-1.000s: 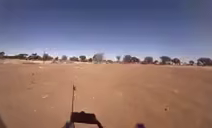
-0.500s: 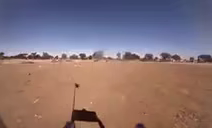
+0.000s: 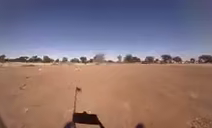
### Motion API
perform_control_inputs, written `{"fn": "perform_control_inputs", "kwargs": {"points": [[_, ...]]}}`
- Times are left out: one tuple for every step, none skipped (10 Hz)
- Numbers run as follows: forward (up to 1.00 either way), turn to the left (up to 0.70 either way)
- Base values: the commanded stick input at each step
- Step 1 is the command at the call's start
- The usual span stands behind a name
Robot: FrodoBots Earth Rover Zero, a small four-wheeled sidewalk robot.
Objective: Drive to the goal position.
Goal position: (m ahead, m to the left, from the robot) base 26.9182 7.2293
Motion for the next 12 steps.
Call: {"fn": "perform_control_inputs", "kwargs": {"points": [[0.50,0.00],[0.50,0.00],[0.50,0.00],[0.50,0.00],[0.50,0.00],[0.50,0.00],[0.50,0.00],[0.50,0.00],[0.50,0.00],[0.50,0.00],[0.50,0.00],[0.50,0.00]]}}
